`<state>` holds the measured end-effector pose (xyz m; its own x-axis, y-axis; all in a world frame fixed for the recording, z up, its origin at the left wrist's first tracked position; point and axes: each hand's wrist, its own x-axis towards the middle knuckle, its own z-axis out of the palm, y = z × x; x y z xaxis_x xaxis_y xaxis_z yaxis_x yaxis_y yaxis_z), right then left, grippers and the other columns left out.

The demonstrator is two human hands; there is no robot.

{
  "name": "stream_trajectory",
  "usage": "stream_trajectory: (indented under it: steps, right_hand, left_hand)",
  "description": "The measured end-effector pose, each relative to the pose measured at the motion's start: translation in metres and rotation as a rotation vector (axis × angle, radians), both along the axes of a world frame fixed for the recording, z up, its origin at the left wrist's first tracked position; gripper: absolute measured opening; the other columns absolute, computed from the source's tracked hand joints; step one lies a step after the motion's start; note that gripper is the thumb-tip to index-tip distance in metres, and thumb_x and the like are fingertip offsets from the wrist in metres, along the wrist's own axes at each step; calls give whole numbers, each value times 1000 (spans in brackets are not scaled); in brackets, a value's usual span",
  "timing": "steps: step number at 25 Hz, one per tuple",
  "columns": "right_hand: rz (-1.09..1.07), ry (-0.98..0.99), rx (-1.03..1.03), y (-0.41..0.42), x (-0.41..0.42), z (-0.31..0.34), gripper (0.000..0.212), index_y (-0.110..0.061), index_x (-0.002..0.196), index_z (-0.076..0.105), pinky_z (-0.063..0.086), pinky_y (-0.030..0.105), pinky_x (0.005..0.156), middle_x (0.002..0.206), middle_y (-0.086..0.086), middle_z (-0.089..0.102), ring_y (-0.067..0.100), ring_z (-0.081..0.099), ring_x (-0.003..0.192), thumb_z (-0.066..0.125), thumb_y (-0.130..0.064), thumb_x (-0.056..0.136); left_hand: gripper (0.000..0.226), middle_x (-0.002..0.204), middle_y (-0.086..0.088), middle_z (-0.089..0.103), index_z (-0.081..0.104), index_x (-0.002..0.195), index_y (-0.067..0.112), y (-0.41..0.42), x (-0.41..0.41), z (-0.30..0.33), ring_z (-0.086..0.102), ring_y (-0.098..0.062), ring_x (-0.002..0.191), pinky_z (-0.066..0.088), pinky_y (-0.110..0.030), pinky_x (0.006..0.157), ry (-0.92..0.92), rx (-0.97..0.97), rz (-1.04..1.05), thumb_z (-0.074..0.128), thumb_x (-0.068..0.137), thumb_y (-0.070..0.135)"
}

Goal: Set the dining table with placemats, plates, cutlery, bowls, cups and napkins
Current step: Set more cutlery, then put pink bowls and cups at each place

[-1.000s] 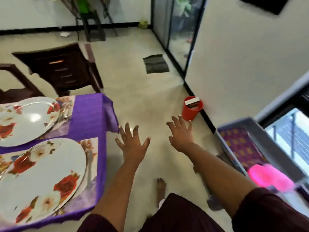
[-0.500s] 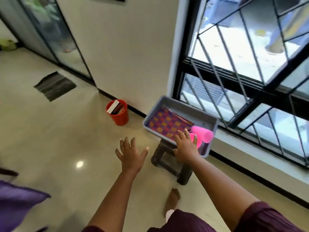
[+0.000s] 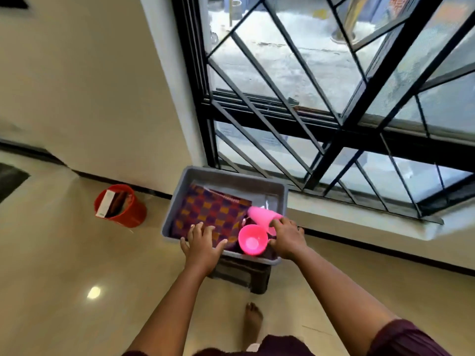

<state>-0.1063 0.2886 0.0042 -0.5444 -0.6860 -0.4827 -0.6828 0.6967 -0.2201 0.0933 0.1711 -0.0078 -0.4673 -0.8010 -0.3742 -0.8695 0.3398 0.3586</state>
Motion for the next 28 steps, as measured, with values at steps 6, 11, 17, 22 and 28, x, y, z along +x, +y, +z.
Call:
stream_trajectory:
  steps: [6, 11, 17, 22, 28]
  right_hand:
    - [-159, -132, -57, -42, -75, -19, 43, -15, 129, 52, 44, 39, 99, 132, 12, 50, 29, 50, 119, 62, -25, 89]
    - [-280, -182, -88, -96, -115, -60, 32, -12, 124, 57, 45, 33, 89, 127, 13, 59, 30, 56, 113, 55, -19, 92]
    - [-385, -179, 8, -150, -151, -156, 25, -10, 110, 67, 46, 28, 80, 115, 13, 67, 32, 61, 107, 55, -10, 88]
    - [-366, -153, 219, -170, -171, -223, 31, -1, 115, 64, 50, 32, 83, 116, 18, 66, 33, 64, 107, 62, -8, 85]
    - [-428, -118, 265, -186, -169, -248, 41, -8, 125, 61, 50, 35, 88, 125, 12, 63, 30, 61, 115, 65, -16, 85]
  left_hand:
    - [37, 139, 4, 47, 54, 126, 27, -35, -64, -24, 39, -18, 133, 14, -50, 115, -85, 49, -115, 52, 94, 46]
    - [24, 120, 5, 62, 60, 114, 25, -78, -109, -62, 55, -18, 116, 29, -41, 105, -121, 120, -306, 48, 96, 35]
    - [18, 111, -3, 65, 63, 104, 17, -105, -164, -149, 60, -27, 103, 42, -35, 83, -47, 179, -310, 59, 92, 30]
    - [35, 121, -5, 56, 58, 118, 17, -98, -183, -218, 58, -28, 110, 42, -39, 90, -134, 97, -396, 66, 88, 33]
    - [38, 71, -1, 62, 69, 67, 17, -100, -200, -243, 62, -22, 56, 45, -28, 45, -249, -138, -535, 93, 41, 26]
